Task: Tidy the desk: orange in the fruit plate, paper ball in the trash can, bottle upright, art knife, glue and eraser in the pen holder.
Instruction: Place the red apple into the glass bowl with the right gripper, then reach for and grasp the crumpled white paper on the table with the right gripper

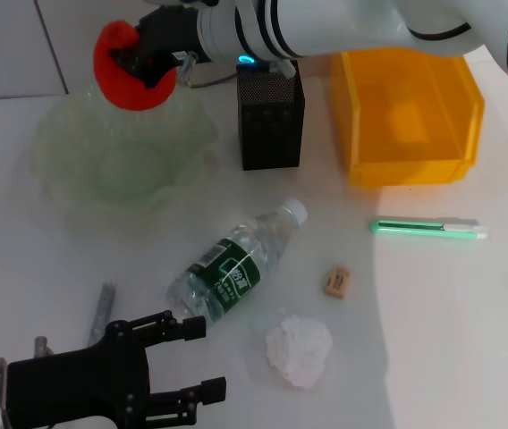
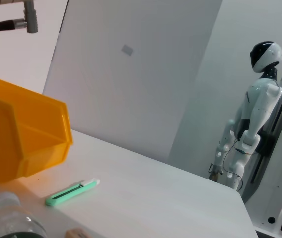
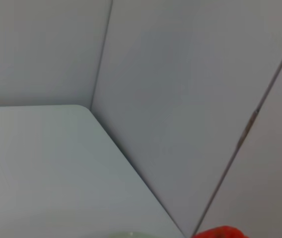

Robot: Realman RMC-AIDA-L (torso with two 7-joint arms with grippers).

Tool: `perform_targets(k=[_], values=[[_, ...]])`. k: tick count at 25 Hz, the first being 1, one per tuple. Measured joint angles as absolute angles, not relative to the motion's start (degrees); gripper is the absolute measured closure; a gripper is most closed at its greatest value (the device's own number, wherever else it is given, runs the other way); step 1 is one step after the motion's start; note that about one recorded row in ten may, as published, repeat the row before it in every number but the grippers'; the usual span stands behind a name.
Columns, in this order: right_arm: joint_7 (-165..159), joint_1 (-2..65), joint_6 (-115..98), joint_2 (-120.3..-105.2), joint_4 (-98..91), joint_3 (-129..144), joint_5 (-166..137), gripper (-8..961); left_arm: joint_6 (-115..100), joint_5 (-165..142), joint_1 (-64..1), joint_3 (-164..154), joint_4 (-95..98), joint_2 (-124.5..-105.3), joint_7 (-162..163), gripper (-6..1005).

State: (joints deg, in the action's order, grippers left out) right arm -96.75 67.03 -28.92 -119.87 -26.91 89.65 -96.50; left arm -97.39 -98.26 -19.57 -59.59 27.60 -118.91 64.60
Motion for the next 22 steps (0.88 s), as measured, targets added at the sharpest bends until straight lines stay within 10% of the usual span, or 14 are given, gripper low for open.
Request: perform_targets(k=[4, 14, 22], values=[[-96.8, 67.0, -28.2, -119.89, -26.8, 89.8, -96.2, 799, -97.4, -98.3, -19.7, -59.6, 27.6, -118.91, 64.6, 199], [-97.5, 67.9, -28.5, -119.88, -26.8, 89.9, -96.1, 367, -97.1, -98.3, -20.6, -59.6, 27.6, -118.92, 64.6, 199], [-102.6, 58.5, -39.5, -118.63, -39.0, 86.9, -97.4, 361, -97.3, -98.2, -20.2, -59.6, 27.6, -118.82, 64.6, 199]])
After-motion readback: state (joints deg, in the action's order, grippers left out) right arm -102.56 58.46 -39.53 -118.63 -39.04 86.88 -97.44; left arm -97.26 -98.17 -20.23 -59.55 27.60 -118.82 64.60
